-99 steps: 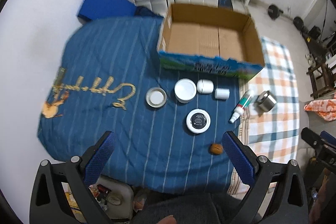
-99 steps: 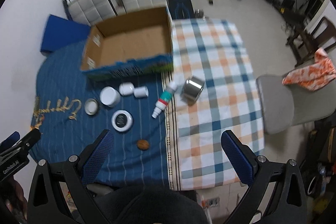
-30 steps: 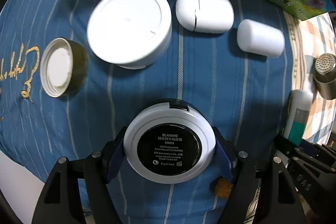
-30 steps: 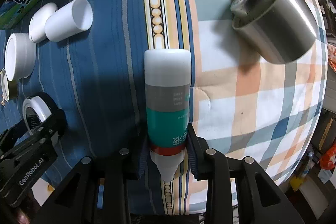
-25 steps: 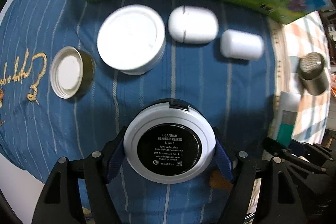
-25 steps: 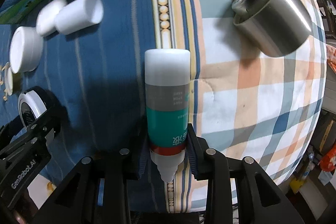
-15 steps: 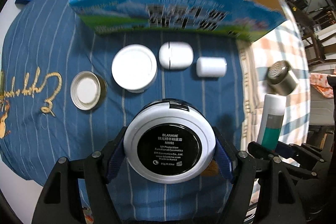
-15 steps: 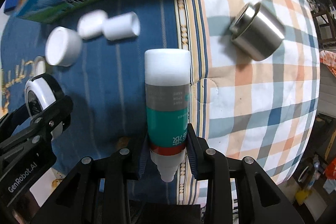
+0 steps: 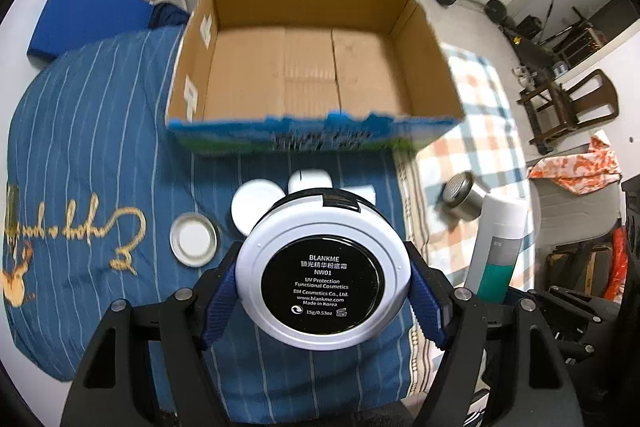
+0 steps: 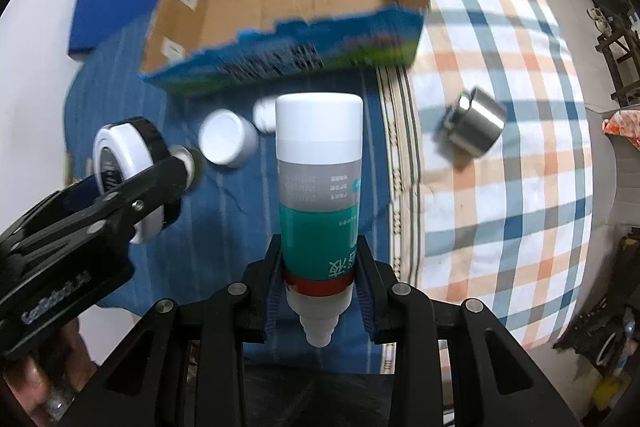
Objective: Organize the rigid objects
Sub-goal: 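Lift the jar and bottle and carry both tools over the cardboard box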
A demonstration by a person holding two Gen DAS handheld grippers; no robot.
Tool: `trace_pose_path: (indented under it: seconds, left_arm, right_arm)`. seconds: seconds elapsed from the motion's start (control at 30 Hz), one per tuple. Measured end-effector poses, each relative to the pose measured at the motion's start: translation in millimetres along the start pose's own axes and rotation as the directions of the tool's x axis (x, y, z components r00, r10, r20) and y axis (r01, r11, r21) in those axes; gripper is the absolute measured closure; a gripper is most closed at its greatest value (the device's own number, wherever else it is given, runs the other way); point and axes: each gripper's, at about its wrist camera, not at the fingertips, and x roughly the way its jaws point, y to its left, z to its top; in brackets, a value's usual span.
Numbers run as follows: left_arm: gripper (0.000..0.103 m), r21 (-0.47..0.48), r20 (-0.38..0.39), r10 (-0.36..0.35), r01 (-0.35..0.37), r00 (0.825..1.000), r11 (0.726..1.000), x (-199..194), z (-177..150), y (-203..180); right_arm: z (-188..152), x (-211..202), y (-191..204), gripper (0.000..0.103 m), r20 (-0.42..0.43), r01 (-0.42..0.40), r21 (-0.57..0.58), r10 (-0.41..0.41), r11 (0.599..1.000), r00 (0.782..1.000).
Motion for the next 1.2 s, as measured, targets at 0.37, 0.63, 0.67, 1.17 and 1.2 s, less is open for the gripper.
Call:
trace_pose_path:
  seconds: [0.37, 0.63, 0.67, 1.17, 1.2]
  left_arm:
    - [0.030, 0.009, 0.069, -0.014, 0.013, 0.998, 1.000, -18, 74, 8]
    - [0.030, -0.004, 0.053, -0.014, 0.015, 0.998, 1.000, 11, 141, 8]
    - [0.030, -0.012, 0.043, -0.020, 0.021, 0.999, 1.000, 18, 153, 9]
    - [0.030, -0.114, -0.168, -0.095, 0.076, 0.981, 0.991, 161, 264, 18]
    - [0.030, -0.122, -0.183, -0.097, 0.076, 0.978, 0.990, 171, 268, 18]
  right_arm:
    - [58, -53, 18, 0.068, 0.098, -0.040, -0.018, 0.041, 0.999, 0.994]
    - [140, -54, 24, 0.068, 0.108, -0.032, -0.060, 0.039, 0.998, 0.993]
    - [147, -52, 24, 0.068, 0.105, -0.031, -0.061, 0.037, 0.998, 0.994]
    - [286, 66, -12, 0.068, -0.049, 0.000, -0.041, -0.002, 0.999, 0.999]
    - [292, 75, -14, 0.068, -0.060, 0.001, -0.041, -0.004, 0.999, 0.998]
